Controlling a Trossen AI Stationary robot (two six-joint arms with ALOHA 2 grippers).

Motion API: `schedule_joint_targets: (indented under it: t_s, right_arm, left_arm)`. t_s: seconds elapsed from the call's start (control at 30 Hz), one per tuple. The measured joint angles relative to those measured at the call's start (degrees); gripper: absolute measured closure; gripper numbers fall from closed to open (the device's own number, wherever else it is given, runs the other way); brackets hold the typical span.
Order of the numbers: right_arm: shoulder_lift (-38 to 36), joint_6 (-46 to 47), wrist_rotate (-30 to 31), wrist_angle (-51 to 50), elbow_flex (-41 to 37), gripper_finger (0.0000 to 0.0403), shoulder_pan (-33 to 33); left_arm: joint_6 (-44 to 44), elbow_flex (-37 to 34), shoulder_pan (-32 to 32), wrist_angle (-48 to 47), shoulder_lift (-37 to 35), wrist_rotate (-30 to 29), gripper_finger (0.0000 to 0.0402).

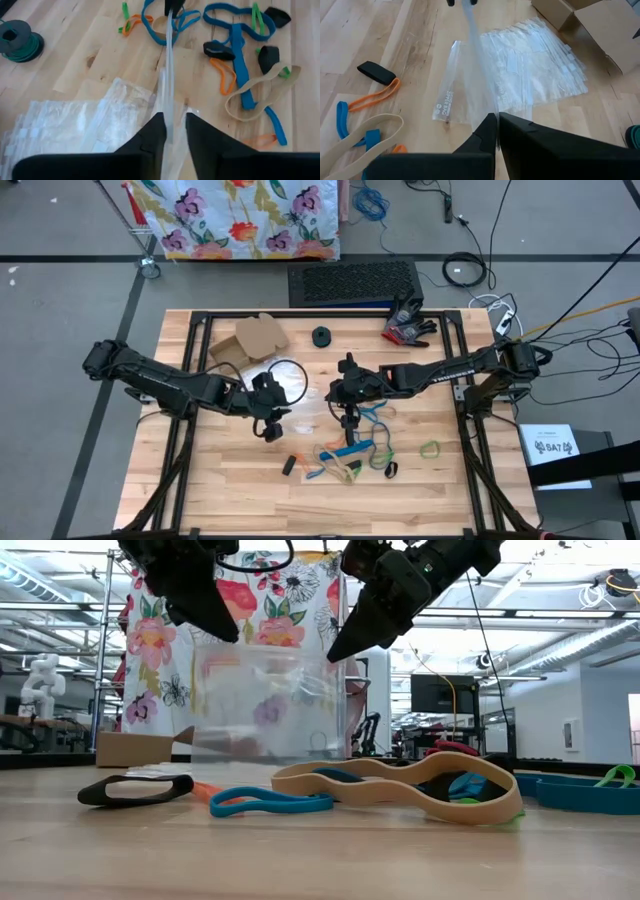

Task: Sort rubber bands
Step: Open the transparent zip bag

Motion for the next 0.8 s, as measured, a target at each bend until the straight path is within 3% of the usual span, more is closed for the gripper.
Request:
schedule_joint_targets:
  t_s: [0.17, 0.33, 0.8]
  right_arm:
    - [0.0, 0.0, 0.0, 0.4, 0.0, 0.0401, 0.0]
    - [0.0, -0.1, -0.2, 0.7, 0.0, 0.0401, 0.0]
    - [0.0, -1.3, -0.6, 1.6, 0.0, 0.0401, 0.1]
  left_arm:
    - [0.5, 0.0, 1.6, 2.2, 0.0, -3.4, 0.0245]
    - [3.5, 0.0, 3.5, 6.8, 0.0, -7.2, 0.0231]
    - [7.6, 0.0, 7.3, 10.3, 3.4, 0.1, 0.0231]
